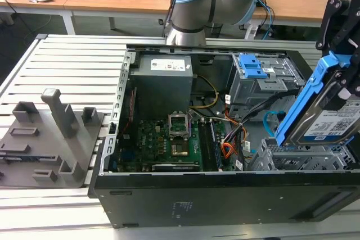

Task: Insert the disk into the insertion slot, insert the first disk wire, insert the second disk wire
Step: 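Insert the disk into the insertion slot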

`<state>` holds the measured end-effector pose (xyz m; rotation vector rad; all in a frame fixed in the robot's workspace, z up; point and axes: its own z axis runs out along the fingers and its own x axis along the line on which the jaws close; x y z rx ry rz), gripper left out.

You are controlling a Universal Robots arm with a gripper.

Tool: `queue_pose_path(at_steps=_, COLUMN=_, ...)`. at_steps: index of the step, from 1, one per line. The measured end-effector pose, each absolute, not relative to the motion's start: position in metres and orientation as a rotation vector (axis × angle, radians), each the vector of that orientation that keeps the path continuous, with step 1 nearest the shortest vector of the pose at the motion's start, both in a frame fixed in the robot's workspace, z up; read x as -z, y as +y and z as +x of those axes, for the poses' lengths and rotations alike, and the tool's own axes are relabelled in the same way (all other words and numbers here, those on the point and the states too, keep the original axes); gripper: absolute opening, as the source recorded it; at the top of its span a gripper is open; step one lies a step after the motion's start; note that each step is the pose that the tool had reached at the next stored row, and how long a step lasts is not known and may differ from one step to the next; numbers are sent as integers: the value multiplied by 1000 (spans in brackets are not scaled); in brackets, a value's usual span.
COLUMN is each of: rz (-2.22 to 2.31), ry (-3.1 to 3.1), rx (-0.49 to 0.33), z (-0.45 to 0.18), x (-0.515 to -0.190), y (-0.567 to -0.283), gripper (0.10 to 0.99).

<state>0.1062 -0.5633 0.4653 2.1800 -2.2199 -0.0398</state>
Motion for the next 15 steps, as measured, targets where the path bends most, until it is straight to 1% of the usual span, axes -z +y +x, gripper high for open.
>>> queue_pose_path(at_steps=3, rz=2180, ry=-2220, rx=40, z=106, x=-465, y=-550, gripper=369)
queue_pose_path(at_steps=6, rz=2180, ry=-2220, rx=40, z=106, x=-465, y=-543, gripper=369)
queue_pose_path(at_steps=15, rz=2180, ry=-2220, rx=40, z=106, x=-463, y=-542, gripper=369)
